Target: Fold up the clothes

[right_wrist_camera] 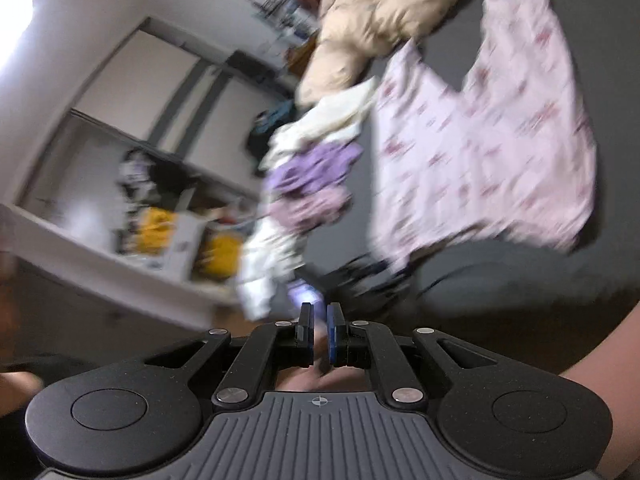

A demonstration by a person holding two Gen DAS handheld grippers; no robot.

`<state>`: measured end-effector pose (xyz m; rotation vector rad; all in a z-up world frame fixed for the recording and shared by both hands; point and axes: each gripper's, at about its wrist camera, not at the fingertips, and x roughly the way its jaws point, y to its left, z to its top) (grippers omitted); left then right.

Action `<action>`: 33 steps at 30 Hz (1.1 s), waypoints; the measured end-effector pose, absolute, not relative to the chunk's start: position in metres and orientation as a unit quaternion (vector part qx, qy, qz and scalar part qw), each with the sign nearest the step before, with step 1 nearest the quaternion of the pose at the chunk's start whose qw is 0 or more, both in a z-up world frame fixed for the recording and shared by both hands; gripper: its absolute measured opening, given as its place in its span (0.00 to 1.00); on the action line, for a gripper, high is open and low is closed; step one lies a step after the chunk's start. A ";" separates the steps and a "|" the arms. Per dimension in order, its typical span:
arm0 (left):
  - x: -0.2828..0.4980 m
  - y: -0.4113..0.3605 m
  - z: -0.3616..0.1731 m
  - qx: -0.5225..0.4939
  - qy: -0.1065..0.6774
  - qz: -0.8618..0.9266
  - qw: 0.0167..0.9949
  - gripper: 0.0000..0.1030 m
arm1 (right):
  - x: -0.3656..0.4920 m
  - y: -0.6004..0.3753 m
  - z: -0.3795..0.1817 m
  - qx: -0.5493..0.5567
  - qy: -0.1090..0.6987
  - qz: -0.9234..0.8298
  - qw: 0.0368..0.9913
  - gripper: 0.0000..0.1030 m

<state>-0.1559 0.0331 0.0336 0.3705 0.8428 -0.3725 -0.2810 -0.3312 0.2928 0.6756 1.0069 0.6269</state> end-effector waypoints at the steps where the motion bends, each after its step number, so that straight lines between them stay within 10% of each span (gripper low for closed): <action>1: -0.154 0.034 0.035 0.170 0.406 -0.176 0.881 0.35 | -0.276 -0.328 0.289 0.269 0.460 0.257 0.806 0.06; 4: -0.152 0.034 0.039 0.163 0.406 -0.174 0.882 0.29 | -0.260 -0.318 0.260 0.130 0.458 0.190 0.859 0.15; 6: -0.152 0.034 0.039 0.164 0.407 -0.175 0.881 0.26 | -0.248 -0.310 0.229 0.055 0.466 0.159 0.869 0.54; 7: -0.152 0.035 0.040 0.165 0.407 -0.175 0.881 0.25 | -0.243 -0.306 0.212 0.036 0.465 0.149 0.872 0.55; 22: -0.151 0.030 0.039 0.190 0.419 -0.175 0.871 0.25 | -0.174 -0.315 0.069 0.079 0.487 0.053 0.868 0.54; 27: -0.150 0.030 0.037 0.192 0.420 -0.177 0.869 0.25 | -0.164 -0.325 0.066 0.133 0.487 0.082 0.859 0.14; 33: -0.152 0.030 0.044 0.199 0.420 -0.194 0.864 0.19 | -0.173 -0.345 0.083 0.171 0.498 0.075 0.847 0.09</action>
